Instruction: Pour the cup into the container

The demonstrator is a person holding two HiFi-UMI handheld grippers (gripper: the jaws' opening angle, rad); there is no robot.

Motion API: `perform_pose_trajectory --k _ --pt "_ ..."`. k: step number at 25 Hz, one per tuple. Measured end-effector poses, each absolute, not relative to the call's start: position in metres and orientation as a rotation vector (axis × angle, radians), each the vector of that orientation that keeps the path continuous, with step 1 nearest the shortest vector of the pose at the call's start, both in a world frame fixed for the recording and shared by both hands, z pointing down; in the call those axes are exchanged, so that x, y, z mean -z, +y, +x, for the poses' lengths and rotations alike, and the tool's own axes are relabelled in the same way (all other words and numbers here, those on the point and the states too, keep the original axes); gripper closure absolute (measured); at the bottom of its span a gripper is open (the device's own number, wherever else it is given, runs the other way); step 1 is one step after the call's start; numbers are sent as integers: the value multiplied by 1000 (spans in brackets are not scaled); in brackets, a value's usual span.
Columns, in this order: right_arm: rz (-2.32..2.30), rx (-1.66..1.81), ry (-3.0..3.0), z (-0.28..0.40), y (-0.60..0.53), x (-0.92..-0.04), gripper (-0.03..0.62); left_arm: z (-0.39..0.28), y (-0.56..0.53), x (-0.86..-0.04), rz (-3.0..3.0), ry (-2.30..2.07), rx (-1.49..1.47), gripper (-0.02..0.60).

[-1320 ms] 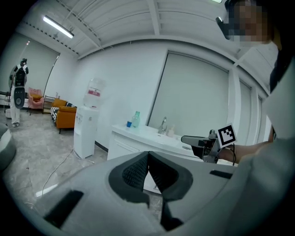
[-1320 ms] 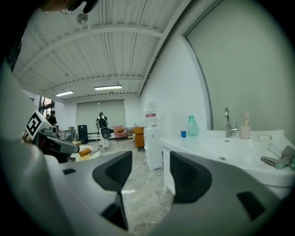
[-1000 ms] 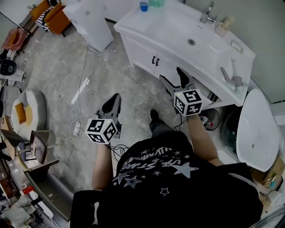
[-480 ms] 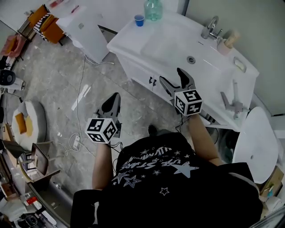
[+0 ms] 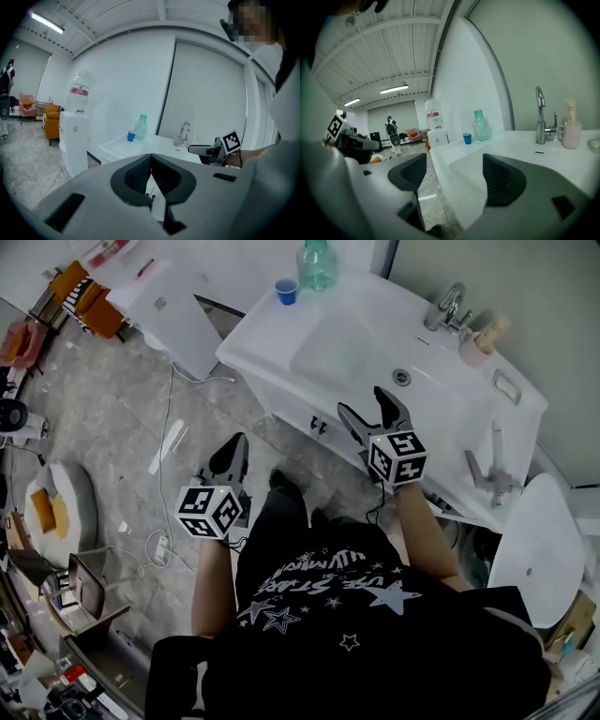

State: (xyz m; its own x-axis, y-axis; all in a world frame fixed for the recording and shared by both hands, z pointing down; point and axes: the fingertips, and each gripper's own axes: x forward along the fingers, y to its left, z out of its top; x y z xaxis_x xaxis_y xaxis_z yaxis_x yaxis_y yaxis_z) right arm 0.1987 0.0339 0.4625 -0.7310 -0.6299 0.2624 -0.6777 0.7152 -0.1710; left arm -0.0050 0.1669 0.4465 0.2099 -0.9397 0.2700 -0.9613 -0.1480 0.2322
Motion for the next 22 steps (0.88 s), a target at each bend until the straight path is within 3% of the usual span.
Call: perform_pose_trajectory --k 12,22 --pt "1127 -342 -2685 166 -46 -461 230 -46 65 -453 2221 -1688 -75 571" --pt "1123 -313 -2675 98 -132 -458 232 -100 -40 -451 2296 -1619 -124 571"
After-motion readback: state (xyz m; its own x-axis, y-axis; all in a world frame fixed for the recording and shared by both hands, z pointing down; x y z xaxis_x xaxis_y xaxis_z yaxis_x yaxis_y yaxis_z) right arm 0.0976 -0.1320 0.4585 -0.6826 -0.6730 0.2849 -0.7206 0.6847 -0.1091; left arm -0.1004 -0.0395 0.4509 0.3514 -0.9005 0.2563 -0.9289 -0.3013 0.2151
